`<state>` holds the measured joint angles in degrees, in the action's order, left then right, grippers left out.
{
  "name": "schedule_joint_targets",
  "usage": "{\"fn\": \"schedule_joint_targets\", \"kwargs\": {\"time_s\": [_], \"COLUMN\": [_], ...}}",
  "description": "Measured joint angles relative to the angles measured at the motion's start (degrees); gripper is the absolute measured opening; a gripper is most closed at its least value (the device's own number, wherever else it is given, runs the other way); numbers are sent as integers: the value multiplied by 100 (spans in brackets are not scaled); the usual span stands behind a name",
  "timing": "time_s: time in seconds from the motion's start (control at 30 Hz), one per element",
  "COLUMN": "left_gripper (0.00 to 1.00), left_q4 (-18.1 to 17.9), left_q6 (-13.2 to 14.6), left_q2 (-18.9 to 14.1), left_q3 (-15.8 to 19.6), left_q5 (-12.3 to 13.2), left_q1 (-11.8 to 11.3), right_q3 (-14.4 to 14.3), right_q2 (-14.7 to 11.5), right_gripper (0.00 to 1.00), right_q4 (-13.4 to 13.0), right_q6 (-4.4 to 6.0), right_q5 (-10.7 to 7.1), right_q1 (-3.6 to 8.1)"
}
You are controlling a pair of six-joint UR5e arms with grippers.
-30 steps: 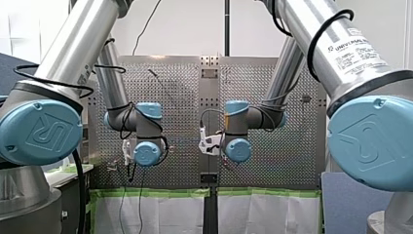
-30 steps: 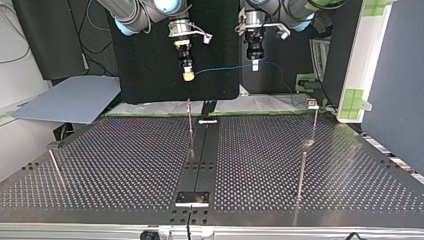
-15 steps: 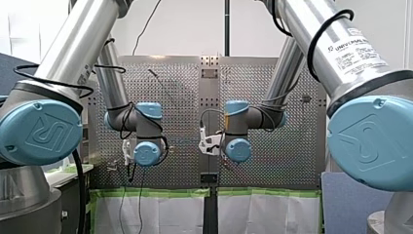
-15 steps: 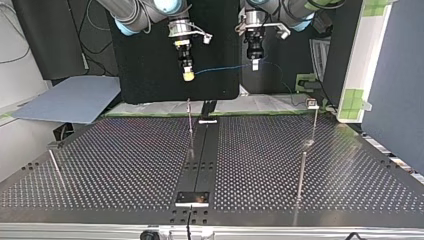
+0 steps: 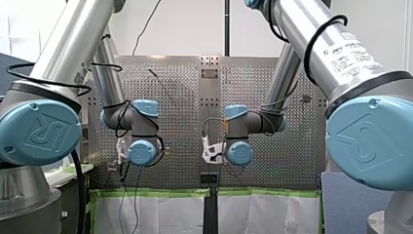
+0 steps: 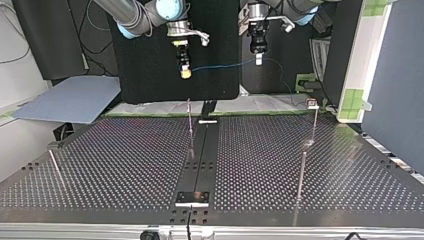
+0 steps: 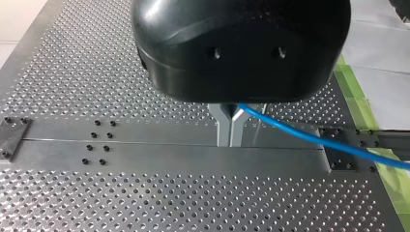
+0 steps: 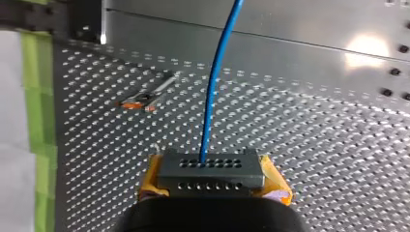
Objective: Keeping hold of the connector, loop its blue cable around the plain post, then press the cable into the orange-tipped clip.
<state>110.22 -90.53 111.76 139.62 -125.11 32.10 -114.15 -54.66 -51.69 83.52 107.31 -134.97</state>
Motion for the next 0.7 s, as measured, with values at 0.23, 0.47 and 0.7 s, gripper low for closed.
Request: {"fn": "schedule_joint_targets", "kwargs": {"time_s": [0.23,0.47,0.7], "left_gripper": [1,1,1], "left_q4": [0,100,461], "left_q6": [1,-41,-250], "left_q2": [-2,-104,-468], "left_q3": [2,-24,-102], "left_q5": [0,-28,-219], "left_q1": [0,-7,-53], "right_q3": [1,36,230], "right_q2": [3,-45,-350], "right_gripper": [0,0,0], "right_q4": [421,593,909], "right_q6": [0,19,255], "right_q5": [1,63,144], "right_q1": [1,-12,-59]}}
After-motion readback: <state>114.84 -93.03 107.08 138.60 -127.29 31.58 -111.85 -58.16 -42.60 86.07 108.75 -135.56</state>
